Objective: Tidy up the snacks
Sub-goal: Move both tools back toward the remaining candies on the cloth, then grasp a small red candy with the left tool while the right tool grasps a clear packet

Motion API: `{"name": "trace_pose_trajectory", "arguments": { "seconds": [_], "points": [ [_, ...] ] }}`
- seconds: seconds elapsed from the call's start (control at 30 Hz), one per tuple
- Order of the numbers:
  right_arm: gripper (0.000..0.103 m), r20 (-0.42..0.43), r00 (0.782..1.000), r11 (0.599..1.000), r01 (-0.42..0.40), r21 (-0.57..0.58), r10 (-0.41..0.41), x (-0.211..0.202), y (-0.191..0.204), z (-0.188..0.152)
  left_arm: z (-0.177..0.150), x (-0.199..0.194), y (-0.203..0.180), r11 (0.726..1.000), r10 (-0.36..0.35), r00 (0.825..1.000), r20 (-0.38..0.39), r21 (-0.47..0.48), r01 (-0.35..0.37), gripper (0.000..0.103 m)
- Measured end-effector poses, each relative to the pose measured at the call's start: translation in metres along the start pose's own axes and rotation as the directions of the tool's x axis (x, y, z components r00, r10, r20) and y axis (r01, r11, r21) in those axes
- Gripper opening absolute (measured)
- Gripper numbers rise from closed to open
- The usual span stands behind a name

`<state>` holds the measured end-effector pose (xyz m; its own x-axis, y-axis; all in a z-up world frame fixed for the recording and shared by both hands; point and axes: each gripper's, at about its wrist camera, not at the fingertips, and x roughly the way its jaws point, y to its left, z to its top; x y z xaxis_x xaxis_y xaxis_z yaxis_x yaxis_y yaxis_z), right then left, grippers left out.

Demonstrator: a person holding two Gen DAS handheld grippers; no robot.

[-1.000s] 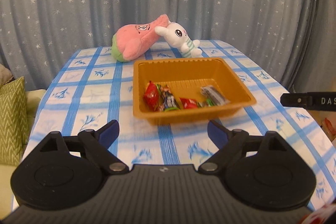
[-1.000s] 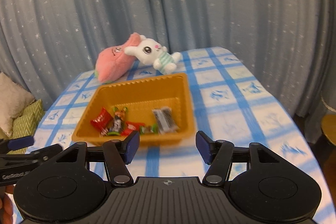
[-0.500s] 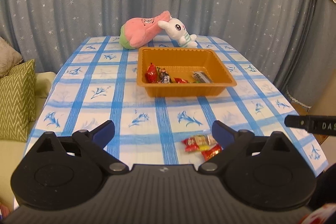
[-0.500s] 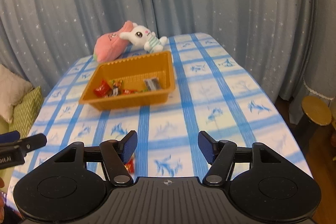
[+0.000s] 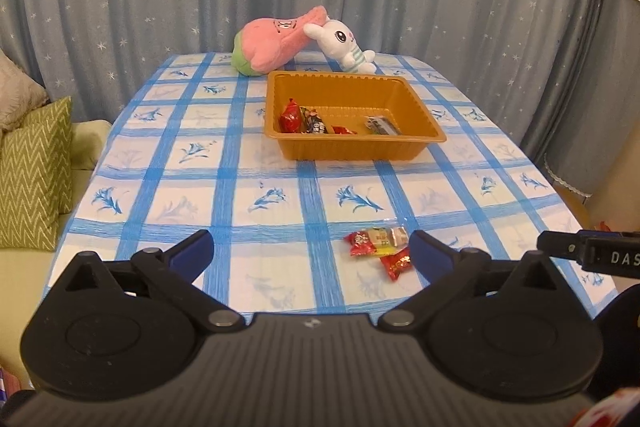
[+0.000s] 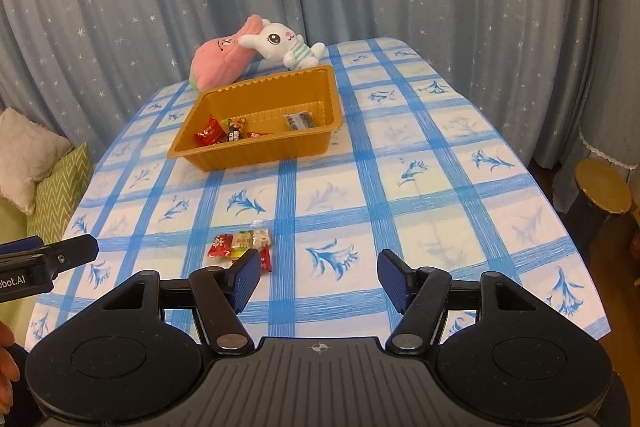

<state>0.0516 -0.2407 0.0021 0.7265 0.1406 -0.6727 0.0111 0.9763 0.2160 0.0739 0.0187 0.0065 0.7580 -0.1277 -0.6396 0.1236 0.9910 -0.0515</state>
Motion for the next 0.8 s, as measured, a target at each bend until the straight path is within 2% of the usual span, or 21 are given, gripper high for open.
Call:
{"name": "trace_pose_trajectory", "arguments": {
  "seconds": [0.23, 0.4, 0.6, 0.8],
  "points": [
    [0.064, -0.005, 1.000, 1.000, -0.002, 0.005, 0.002, 0.007, 0.000, 0.002, 0.001, 0.006, 0.000, 0.999, 0.042, 0.998, 0.039, 0.019, -0.042, 0.103],
    [0.064, -0.006, 1.000, 1.000, -0.009, 0.010, 0.009, 0.017, -0.001, 0.003, -0.001, 0.019, -0.004, 0.998, 0.049, 0.998, 0.040, 0.040, -0.050, 0.103],
    [0.064, -0.028, 0.999, 1.000, -0.018, 0.013, 0.019, 0.039, -0.003, 0.003, -0.005, 0.048, -0.007, 0.999, 0.019, 1.000, -0.019, 0.041, -0.018, 0.101],
    [0.064, -0.051, 0.998, 1.000, -0.027, 0.008, 0.028, 0.070, -0.007, 0.003, -0.012, 0.083, -0.010, 0.999, -0.012, 0.996, -0.089, 0.031, 0.015, 0.091]
  ]
}}
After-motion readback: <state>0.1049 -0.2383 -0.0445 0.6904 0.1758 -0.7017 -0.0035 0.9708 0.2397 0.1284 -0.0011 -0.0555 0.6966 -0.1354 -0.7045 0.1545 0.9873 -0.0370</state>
